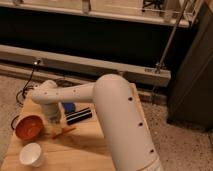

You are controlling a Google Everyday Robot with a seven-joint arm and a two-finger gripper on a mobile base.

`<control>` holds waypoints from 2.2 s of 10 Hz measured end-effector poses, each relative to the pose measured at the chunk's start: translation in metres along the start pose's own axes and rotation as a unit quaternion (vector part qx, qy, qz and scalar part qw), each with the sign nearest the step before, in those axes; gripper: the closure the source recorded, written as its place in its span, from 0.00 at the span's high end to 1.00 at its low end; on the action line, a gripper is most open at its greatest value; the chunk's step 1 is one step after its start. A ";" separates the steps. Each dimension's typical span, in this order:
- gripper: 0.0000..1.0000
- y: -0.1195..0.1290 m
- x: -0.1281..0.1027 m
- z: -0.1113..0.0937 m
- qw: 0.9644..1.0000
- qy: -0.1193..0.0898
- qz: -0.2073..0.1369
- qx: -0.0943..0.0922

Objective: Drag the pepper across the table

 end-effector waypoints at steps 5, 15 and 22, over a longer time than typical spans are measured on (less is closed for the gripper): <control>0.10 0.049 -0.009 -0.002 0.999 -0.017 0.029 -0.009; 0.10 0.133 -0.083 -0.011 0.992 -0.041 0.111 -0.045; 0.10 0.170 -0.092 -0.026 0.990 -0.048 0.118 -0.064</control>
